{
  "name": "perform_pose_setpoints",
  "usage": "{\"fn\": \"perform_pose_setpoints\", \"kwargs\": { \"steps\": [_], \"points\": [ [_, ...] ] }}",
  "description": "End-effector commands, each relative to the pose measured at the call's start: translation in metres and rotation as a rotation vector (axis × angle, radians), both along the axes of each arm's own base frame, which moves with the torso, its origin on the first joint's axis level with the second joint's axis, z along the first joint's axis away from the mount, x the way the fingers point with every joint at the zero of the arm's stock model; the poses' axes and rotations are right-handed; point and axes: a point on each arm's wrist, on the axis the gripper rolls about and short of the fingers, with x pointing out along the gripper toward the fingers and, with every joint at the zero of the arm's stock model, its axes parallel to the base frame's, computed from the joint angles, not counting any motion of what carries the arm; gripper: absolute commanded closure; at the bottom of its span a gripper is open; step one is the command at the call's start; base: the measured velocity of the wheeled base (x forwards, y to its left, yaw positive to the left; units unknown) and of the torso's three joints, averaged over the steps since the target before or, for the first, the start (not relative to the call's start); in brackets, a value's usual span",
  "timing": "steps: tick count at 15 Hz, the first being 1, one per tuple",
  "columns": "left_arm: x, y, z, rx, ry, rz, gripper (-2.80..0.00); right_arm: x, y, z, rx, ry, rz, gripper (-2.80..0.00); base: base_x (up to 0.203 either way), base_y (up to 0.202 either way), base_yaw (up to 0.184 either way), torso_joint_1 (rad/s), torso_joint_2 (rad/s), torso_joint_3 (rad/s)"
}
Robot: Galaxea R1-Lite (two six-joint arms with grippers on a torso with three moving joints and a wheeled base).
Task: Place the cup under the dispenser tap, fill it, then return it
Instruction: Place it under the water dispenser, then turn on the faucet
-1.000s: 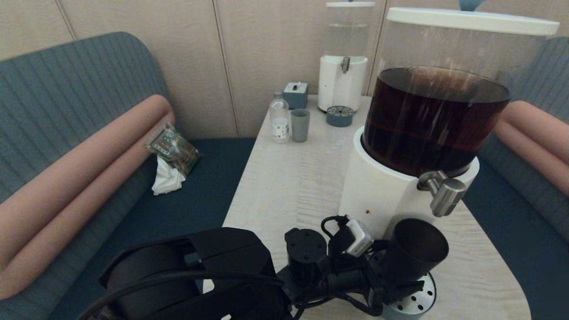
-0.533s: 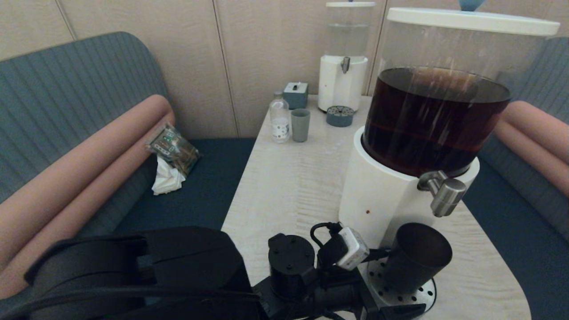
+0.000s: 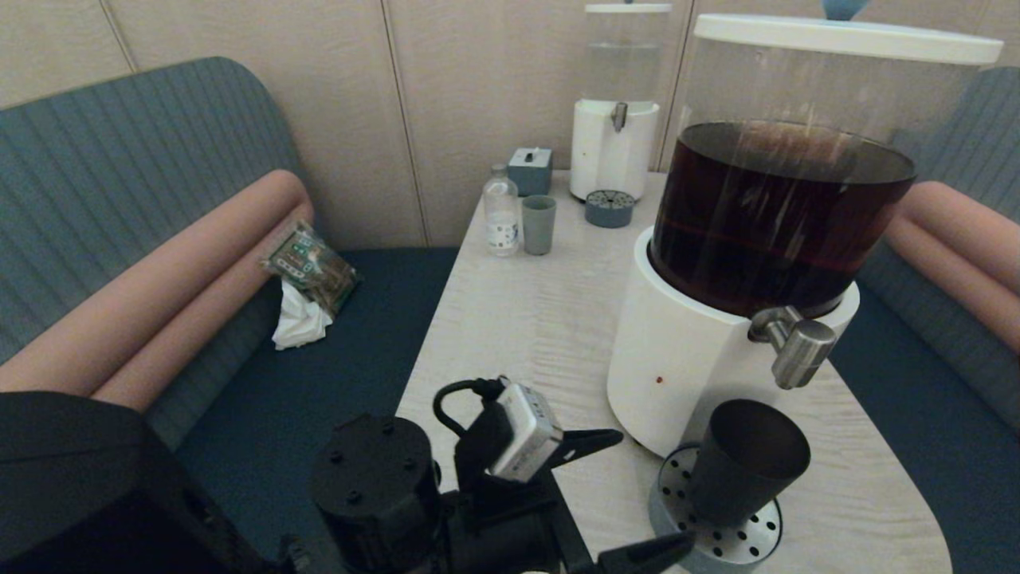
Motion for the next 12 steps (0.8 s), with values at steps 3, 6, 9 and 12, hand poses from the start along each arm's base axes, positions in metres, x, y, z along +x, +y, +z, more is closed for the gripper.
{"fn": "perform_pose_setpoints", "kwargs": {
  "steps": [3,6,9,12],
  "points": [
    [-0.015,0.041,0.049,-0.153,-0.05,0.189,0.0,0.001,0.0,-0.002,0.0,0.008,0.0,0.0,0.0,0.0,0.0,0.0,0.0,0.0],
    [-0.018,0.07,0.074,-0.254,-0.083,0.311,0.0,0.001,0.0,-0.002,0.0,0.008,0.0,0.0,0.0,0.0,0.0,0.0,0.0,0.0],
    [-0.021,0.114,0.105,-0.385,-0.16,0.507,0.0,0.001,0.0,-0.002,0.0,0.008,0.0,0.0,0.0,0.0,0.0,0.0,0.0,0.0],
    [-0.036,0.169,0.128,-0.493,-0.276,0.724,0.0,0.001,0.0,-0.002,0.0,0.008,0.0,0.0,0.0,0.0,0.0,0.0,0.0,0.0]
  ]
}}
